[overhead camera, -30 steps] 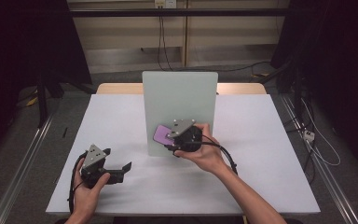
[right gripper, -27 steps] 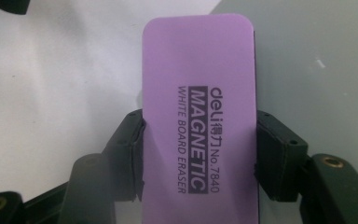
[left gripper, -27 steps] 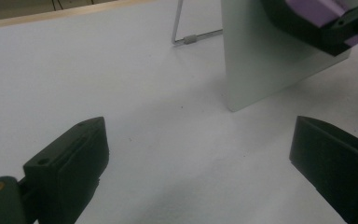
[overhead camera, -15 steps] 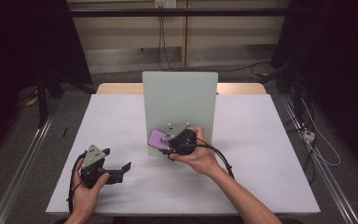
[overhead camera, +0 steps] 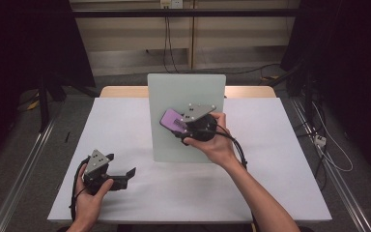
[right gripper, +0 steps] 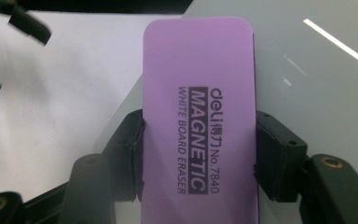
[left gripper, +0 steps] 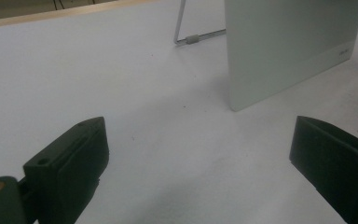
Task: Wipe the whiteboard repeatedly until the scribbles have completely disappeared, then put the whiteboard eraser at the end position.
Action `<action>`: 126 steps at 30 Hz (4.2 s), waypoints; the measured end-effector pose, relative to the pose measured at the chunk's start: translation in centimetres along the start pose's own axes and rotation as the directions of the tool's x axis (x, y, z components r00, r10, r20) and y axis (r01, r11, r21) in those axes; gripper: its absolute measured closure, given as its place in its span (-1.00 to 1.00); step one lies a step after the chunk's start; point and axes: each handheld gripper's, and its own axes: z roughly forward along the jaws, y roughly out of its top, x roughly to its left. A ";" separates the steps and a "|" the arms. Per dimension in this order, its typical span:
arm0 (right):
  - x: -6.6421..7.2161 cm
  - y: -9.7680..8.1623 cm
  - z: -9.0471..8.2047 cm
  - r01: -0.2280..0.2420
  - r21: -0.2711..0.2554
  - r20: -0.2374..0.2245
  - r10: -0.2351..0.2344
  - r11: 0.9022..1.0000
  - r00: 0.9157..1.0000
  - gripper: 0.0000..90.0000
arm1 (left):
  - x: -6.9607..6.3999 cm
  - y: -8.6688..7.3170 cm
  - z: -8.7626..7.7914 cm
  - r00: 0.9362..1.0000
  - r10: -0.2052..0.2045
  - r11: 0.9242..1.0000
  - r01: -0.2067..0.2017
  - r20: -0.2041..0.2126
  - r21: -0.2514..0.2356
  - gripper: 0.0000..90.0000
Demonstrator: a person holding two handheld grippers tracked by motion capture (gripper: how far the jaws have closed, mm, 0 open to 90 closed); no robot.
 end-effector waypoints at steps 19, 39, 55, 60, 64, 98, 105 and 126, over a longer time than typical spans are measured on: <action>-1.9 -1.5 -3.5 -0.088 -0.030 0.052 0.090 0.996 0.995 -0.07 | 0.3 -0.4 0.0 1.000 -0.016 1.000 0.016 0.001 0.007 -0.90; -0.1 -5.2 -3.9 -0.144 0.007 -0.067 0.144 0.990 0.987 -0.07 | -0.1 -0.1 0.1 1.000 -0.003 1.000 0.003 0.001 0.008 -0.90; 1.3 -6.1 -3.6 -0.122 0.044 -0.133 0.127 0.992 0.983 -0.07 | 0.0 -0.3 0.3 1.000 0.001 1.000 -0.001 0.005 0.014 -0.90; 1.6 -6.7 -3.4 -0.132 0.056 -0.154 0.139 0.990 0.978 -0.07 | -0.1 -0.3 0.3 1.000 0.000 1.000 0.000 0.008 0.022 -0.89; 1.7 -6.8 -3.4 -0.134 0.055 -0.175 0.142 0.989 0.974 -0.07 | -0.2 -0.2 0.2 1.000 -0.003 1.000 0.003 0.000 0.018 -0.89; 3.7 -8.0 -2.5 -0.059 0.187 -0.343 0.121 0.981 0.931 -0.08 | -0.3 -0.3 0.3 1.000 -0.009 0.999 0.009 0.005 0.034 -0.90; 4.5 -8.1 -2.0 -0.022 0.229 -0.375 0.109 0.973 0.921 -0.08 | 0.0 -0.5 0.0 1.000 -0.010 1.000 0.010 0.005 0.022 -0.90; 6.7 -8.9 0.4 0.080 0.315 -0.449 0.074 0.946 0.890 -0.08 | -0.1 -0.4 0.0 1.000 -0.009 1.000 0.009 0.004 0.027 -0.90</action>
